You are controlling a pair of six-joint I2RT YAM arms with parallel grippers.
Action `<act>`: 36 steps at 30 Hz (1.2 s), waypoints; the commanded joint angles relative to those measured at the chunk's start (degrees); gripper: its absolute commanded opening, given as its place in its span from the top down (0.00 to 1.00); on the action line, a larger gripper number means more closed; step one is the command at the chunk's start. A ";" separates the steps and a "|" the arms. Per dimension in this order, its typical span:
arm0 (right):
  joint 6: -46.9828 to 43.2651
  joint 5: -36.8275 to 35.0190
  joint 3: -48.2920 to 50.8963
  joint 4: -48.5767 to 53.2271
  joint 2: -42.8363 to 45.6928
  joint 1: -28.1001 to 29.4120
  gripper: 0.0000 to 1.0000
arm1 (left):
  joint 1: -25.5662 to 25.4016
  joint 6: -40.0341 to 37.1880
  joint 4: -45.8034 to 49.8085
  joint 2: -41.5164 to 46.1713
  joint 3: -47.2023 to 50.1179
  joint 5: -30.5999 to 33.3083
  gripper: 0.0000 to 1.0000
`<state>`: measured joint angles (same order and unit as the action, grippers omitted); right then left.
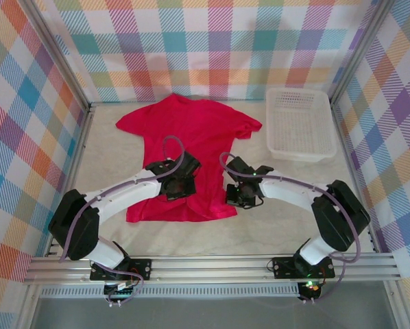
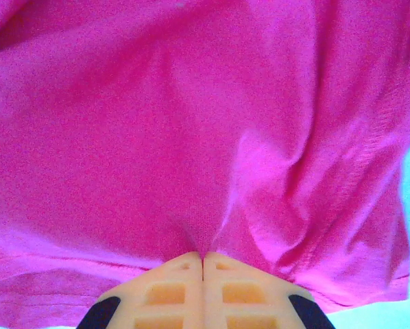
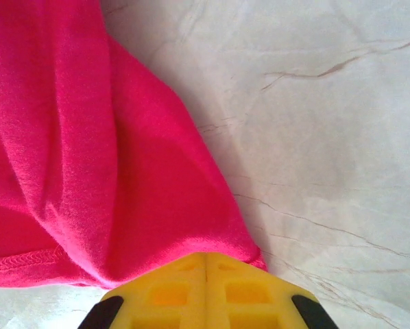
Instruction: Fold the inside-out t-shirt
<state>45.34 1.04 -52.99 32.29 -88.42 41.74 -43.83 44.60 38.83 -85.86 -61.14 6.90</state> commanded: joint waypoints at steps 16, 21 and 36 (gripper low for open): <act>-0.61 11.56 17.25 -16.79 16.31 -5.70 0.42 | -4.37 -1.11 6.70 -12.76 -27.22 3.14 1.00; 1.85 12.91 12.91 -20.33 7.54 -4.22 0.43 | -3.92 -1.62 8.19 -10.81 -26.62 4.62 1.00; 7.35 1.77 3.76 -14.98 -4.70 1.25 0.97 | -0.33 -2.28 8.27 -3.46 -22.27 4.50 1.00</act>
<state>52.07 7.66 -47.55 12.69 -95.02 43.11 -44.53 43.57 46.46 -91.09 -84.51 10.63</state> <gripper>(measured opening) 0.080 0.049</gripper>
